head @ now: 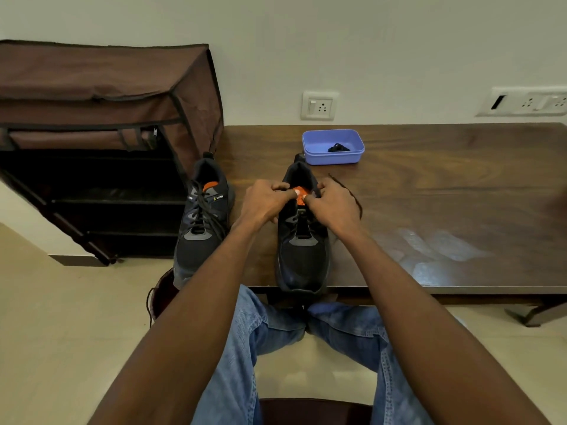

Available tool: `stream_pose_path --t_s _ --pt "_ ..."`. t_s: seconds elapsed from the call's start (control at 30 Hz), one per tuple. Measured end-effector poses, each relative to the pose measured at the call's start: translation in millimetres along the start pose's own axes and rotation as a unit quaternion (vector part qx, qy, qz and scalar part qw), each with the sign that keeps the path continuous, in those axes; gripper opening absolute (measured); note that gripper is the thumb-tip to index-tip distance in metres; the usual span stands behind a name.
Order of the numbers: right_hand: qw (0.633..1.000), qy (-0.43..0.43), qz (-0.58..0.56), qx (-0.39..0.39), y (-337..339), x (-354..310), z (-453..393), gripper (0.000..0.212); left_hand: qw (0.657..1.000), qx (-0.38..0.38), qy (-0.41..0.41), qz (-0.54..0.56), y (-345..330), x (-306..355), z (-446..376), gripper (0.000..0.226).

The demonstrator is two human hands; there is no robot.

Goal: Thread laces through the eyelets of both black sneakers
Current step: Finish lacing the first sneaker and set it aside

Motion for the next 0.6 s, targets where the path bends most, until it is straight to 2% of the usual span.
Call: stream_pose_path --t_s 0.1,0.27,0.33,0.43,0.6 --pt "1.000 0.009 -0.015 -0.015 7.1 -0.2 -0.7 0.022 1.000 -0.004 0.000 0.019 1.5 -2.9 -3.5 0.029" --pt "0.982 -0.057 -0.179 -0.027 10.5 9.6 -4.1 0.030 0.995 -0.040 0.037 0.079 7.6 -11.5 -8.1 0.028" --pt "0.987 -0.042 -0.156 -0.021 10.4 7.2 -3.0 0.031 0.995 -0.041 0.035 0.081 7.9 -13.6 -6.8 0.028" --pt "0.999 0.015 -0.045 -0.002 8.0 -0.4 4.2 0.030 0.997 -0.027 0.022 0.069 6.0 -15.2 -4.3 0.028" --pt "0.985 0.021 -0.112 -0.127 -6.7 -4.1 6.2 0.022 0.998 -0.020 0.016 0.060 4.6 -15.5 -3.9 0.032"
Point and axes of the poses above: each hand's wrist, its own z-axis away from the middle knuckle, its own y-axis out of the back of the hand, x = y × z, the point moved 1 cm from there along -z, towards the middle knuckle, and after that the axes turned 1 degree about -x, right-handed, at the moved point
